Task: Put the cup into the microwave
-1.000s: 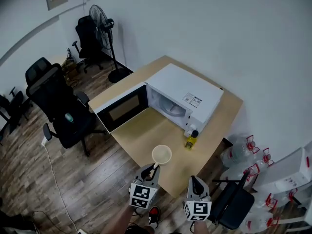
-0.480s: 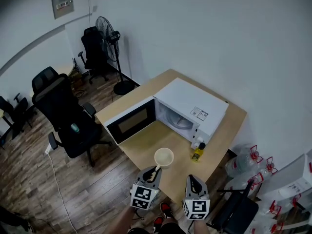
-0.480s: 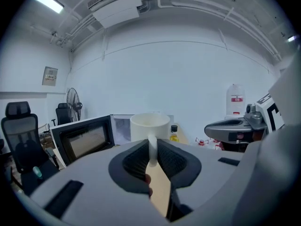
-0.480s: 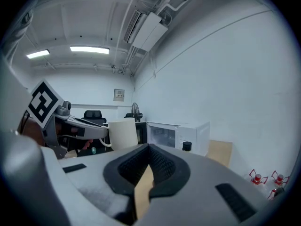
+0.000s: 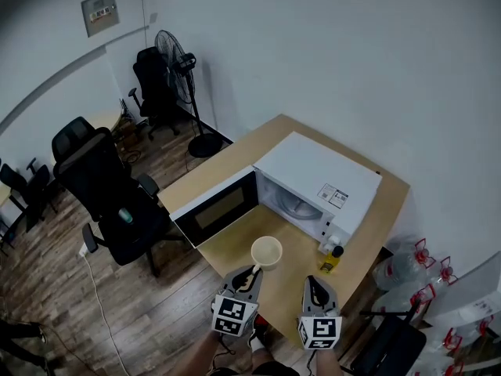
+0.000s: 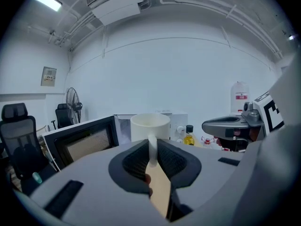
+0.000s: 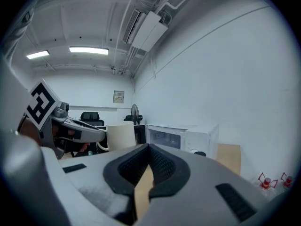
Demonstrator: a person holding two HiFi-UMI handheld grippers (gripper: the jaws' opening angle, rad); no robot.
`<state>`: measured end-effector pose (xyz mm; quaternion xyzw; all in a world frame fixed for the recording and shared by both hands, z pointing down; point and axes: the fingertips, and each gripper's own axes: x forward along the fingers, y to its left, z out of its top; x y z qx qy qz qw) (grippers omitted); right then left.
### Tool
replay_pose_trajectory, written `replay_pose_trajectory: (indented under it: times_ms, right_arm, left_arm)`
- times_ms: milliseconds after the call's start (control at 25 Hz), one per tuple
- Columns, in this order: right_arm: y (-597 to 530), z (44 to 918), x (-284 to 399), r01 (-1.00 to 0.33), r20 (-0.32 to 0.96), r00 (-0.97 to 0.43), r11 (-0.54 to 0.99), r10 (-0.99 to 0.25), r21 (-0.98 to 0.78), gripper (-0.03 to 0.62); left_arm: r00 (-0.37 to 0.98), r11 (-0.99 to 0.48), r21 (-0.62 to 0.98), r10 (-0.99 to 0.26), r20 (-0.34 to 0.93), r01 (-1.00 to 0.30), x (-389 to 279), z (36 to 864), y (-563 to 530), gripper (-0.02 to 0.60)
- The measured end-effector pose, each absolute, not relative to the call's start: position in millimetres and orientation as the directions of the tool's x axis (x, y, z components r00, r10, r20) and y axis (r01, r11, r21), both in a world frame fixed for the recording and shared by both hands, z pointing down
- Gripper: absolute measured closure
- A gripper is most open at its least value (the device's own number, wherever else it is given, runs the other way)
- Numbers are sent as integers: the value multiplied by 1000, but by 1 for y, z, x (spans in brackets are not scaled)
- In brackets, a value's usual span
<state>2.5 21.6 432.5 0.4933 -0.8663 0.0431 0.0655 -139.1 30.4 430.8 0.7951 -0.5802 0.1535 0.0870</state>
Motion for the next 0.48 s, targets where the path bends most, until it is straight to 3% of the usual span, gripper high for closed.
replay_pose_trajectory:
  times_ms: [480]
  right_arm:
    - [-69,458,-31,-887,173,-459,460,-871,-35,577]
  left_arm:
    - [346,-391,-39,-853,392,-920,-162,459,-78,515]
